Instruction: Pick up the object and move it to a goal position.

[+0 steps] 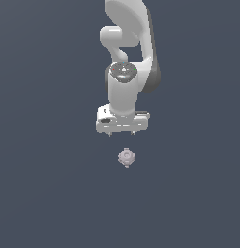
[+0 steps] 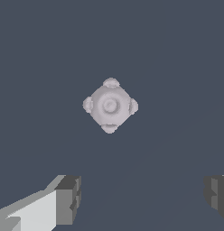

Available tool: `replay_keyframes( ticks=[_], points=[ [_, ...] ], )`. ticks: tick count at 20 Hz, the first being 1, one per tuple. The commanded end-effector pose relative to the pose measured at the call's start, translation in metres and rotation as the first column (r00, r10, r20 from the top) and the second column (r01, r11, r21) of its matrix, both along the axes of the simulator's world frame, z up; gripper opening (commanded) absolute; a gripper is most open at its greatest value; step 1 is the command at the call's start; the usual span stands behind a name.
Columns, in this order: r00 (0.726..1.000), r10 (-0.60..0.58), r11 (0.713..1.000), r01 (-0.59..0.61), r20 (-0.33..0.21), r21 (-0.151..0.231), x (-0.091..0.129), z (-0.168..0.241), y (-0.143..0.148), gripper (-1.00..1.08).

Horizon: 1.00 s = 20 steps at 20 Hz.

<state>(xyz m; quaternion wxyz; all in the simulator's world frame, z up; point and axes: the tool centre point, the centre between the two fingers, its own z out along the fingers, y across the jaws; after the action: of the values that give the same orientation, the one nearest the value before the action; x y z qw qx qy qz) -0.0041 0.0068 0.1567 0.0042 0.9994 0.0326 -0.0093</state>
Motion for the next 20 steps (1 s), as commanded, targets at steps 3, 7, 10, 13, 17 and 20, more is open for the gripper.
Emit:
replay_keyframes(
  ticks=[3, 7, 10, 13, 17, 20],
  points=[
    [1.000, 0.003, 1.000, -0.003, -0.003, 0.000, -0.001, 0.000, 0.002, 1.00],
    [0.999, 0.027, 1.000, -0.027, -0.025, 0.003, -0.006, -0.003, 0.018, 1.00],
    [0.998, 0.041, 0.999, -0.040, -0.039, 0.005, -0.010, -0.004, 0.028, 1.00],
    [0.998, 0.041, 0.999, -0.041, -0.040, 0.006, -0.011, -0.004, 0.028, 1.00],
    [0.998, 0.055, 0.998, -0.055, -0.038, 0.006, -0.009, -0.005, 0.028, 1.00],
    [0.996, 0.082, 0.997, -0.081, -0.037, 0.006, -0.006, -0.008, 0.028, 1.00]
  ],
)
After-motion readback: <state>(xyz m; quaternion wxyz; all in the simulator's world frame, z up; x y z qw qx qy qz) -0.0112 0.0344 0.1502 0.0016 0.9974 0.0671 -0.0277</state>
